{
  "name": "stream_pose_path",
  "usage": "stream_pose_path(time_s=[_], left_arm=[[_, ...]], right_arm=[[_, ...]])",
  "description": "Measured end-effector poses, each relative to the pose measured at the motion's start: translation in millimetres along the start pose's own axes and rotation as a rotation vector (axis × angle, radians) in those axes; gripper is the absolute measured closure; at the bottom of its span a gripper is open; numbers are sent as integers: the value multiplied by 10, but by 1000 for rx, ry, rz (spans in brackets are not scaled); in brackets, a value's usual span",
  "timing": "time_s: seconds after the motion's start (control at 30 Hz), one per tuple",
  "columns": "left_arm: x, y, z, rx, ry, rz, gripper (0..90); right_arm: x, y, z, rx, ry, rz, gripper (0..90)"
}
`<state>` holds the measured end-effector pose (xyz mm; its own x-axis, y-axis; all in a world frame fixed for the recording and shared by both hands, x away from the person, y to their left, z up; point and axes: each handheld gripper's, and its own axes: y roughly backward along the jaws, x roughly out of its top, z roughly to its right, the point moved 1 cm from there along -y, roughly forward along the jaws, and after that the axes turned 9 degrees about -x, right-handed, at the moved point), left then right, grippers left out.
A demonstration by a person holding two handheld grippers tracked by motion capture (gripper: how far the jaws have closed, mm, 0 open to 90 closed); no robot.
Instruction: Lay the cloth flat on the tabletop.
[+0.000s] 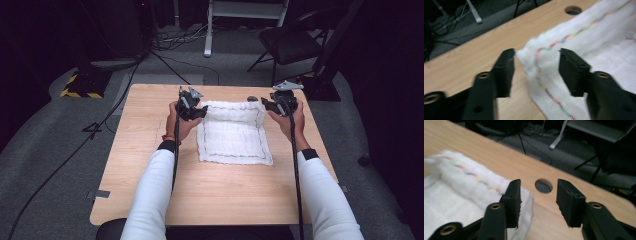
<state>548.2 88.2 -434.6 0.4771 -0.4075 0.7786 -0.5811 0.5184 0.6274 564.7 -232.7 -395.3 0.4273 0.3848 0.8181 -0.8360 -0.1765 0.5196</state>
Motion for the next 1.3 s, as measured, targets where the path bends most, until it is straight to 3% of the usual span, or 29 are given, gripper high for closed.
stream_pose_path(time_s=[0.03,0.13,0.2,0.33,0.4,0.63,0.8,0.93,1.0,1.17,1.23,1.3], left_arm=[[-26,-10,16,-15,-10,-13,331],[-174,-6,124,-68,-50,-70,278],[-278,27,200,-101,-82,-92,251],[-524,103,352,-157,-137,-148,250],[-632,130,415,-187,-145,-166,250],[-867,153,542,-215,-184,-256,252],[-942,193,541,-238,-174,-250,266],[-1018,267,543,-264,-168,-246,266],[-1048,299,547,-272,-163,-246,265],[-1106,401,574,-279,-177,-255,265],[-1128,427,554,-308,-168,-258,249],[-1140,456,530,-291,-169,-250,241]], right_arm=[[-53,-46,-7,18,-1,-41,480],[-227,-52,-58,32,61,-71,444],[-375,-8,-94,71,86,-94,424],[-717,108,-158,144,114,-137,387],[-878,160,-196,169,138,-160,374],[-1290,298,-279,243,166,-215,359],[-1378,407,-253,246,166,-225,362],[-1464,474,-213,260,118,-222,366],[-1484,510,-213,262,117,-225,366],[-1515,595,-232,266,138,-235,361],[-1513,618,-236,268,149,-242,355],[-1503,646,-238,275,160,-245,338]])
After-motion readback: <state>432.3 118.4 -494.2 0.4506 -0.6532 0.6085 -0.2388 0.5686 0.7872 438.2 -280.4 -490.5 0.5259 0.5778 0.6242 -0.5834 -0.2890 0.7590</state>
